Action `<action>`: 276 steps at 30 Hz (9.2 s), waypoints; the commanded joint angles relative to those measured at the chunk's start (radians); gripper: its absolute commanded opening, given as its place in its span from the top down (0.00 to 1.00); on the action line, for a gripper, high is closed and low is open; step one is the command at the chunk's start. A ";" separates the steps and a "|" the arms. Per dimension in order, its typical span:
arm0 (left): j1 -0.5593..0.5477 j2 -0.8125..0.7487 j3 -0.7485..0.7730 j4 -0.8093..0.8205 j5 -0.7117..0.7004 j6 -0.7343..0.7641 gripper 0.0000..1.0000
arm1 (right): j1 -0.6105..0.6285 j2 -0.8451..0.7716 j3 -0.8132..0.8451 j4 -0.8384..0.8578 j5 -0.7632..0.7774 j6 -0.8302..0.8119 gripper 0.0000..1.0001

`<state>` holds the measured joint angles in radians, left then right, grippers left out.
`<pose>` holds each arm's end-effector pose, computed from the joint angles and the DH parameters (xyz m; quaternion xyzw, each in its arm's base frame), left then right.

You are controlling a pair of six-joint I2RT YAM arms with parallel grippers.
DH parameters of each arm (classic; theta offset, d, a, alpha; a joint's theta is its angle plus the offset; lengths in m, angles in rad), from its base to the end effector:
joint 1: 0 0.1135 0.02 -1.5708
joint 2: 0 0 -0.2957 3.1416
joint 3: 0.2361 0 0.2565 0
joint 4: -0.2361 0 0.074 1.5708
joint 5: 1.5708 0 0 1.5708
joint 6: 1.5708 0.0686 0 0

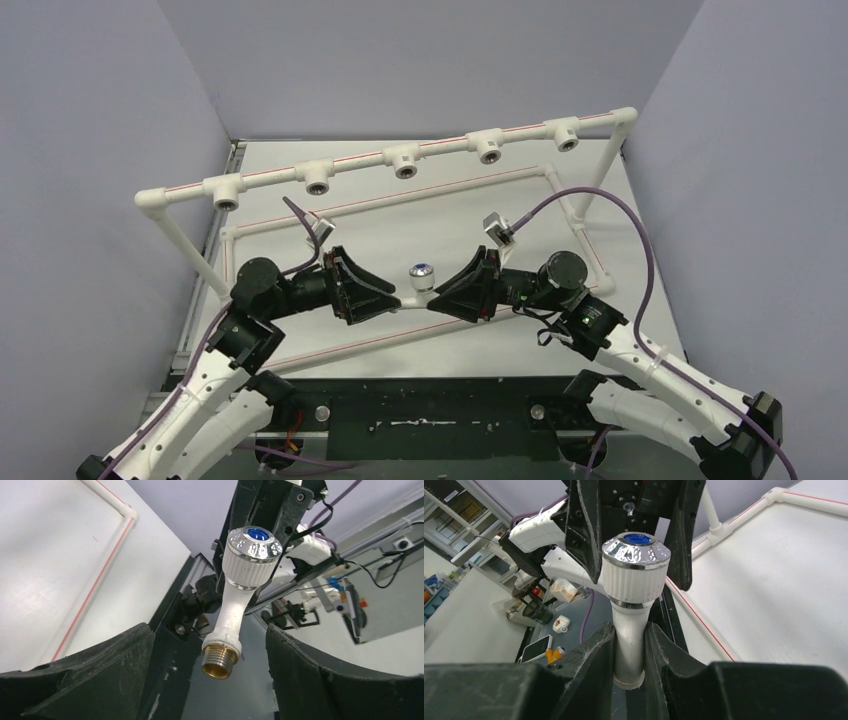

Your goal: Install the water faucets

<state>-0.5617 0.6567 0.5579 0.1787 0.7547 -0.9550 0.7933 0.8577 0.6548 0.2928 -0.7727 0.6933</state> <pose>0.1133 -0.1268 0.3390 0.1423 0.6713 -0.6512 0.3240 0.1101 0.1801 0.3567 -0.3090 0.6102 0.6499 0.3314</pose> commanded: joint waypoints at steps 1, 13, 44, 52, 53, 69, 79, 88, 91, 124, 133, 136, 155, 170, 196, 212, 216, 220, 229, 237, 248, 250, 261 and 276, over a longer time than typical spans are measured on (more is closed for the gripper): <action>0.000 -0.004 0.196 -0.334 -0.119 0.226 0.19 | 0.006 -0.054 0.107 -0.111 0.080 -0.094 1.00; -0.001 0.098 0.741 -0.958 -0.616 0.574 0.16 | 0.001 0.024 0.374 -0.620 0.456 -0.355 1.00; -0.008 0.380 1.244 -0.782 -1.474 0.885 0.07 | -0.075 0.612 0.942 -0.820 0.940 -0.455 1.00; -0.007 0.471 1.249 -0.650 -1.563 0.984 0.07 | -0.132 0.629 0.927 -0.751 0.880 -0.433 1.00; -0.005 0.482 1.241 -0.638 -1.574 0.998 0.07 | -0.135 0.629 0.923 -0.743 0.874 -0.428 1.00; 0.431 0.659 1.196 -0.661 -1.167 0.782 0.10 | -0.164 0.629 0.865 -0.648 0.827 -0.369 1.00; 0.549 0.692 1.058 -0.670 -1.095 0.710 0.11 | -0.206 0.632 0.835 -0.608 0.844 -0.359 1.00; 0.552 0.723 0.998 -0.738 -1.024 0.714 0.15 | -0.295 0.629 0.817 -0.593 0.827 -0.365 1.00; 0.551 0.721 0.981 -0.758 -0.958 0.719 0.17 | -0.346 0.629 0.815 -0.590 0.817 -0.370 1.00; 0.325 0.506 0.901 -0.967 -0.792 0.632 0.19 | -0.604 0.533 0.743 -0.660 0.687 -0.361 1.00; 0.332 0.471 1.003 -0.930 -1.004 0.639 0.16 | -0.493 0.342 0.586 -0.677 0.711 -0.335 1.00; 0.331 0.447 1.017 -0.925 -1.047 0.644 0.16 | -0.445 0.275 0.510 -0.647 0.670 -0.312 1.00; 0.295 0.133 0.735 -0.727 -0.857 0.681 0.12 | 0.012 0.010 0.225 -0.327 0.667 -0.334 1.00; 0.274 0.225 0.834 -0.669 -0.755 0.704 0.11 | 0.165 0.008 0.226 -0.271 0.737 -0.374 1.00; 0.259 0.180 0.408 -0.284 -0.614 0.639 0.11 | 0.322 0.035 0.162 -0.104 0.807 -0.453 1.00; 0.207 0.165 0.341 -0.332 -0.692 0.662 0.11 | 0.688 0.160 0.034 0.471 1.201 -0.985 1.00; 0.195 0.165 0.336 -0.362 -0.739 0.671 0.11 | 0.752 0.220 0.049 0.599 1.286 -1.133 1.00; 0.190 0.160 0.336 -0.365 -0.747 0.670 0.11 | 0.765 0.260 0.071 0.651 1.318 -1.191 1.00; 0.174 0.161 0.336 -0.375 -0.799 0.667 0.11 | 0.781 0.351 0.164 0.688 1.371 -1.341 1.00; 0.167 0.152 0.337 -0.375 -0.808 0.667 0.11 | 0.785 0.421 0.236 0.698 1.399 -1.411 1.00; 0.160 0.151 0.337 -0.375 -0.813 0.668 0.11 | 0.785 0.528 0.296 0.779 1.480 -1.546 1.00; 0.160 0.149 0.336 -0.376 -0.813 0.668 0.11 | 0.785 0.541 0.302 0.800 1.486 -1.568 1.00; 0.158 0.150 0.337 -0.375 -0.815 0.670 0.10 | 0.788 0.592 0.347 0.825 1.525 -1.622 1.00; 0.158 0.149 0.336 -0.374 -0.815 0.671 0.11 | 0.788 0.666 0.428 0.787 1.600 -1.650 1.00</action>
<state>-0.3817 0.7921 0.9646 0.0978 -0.0898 -0.2623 1.5730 1.5127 1.0126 1.0588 0.7998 -0.9554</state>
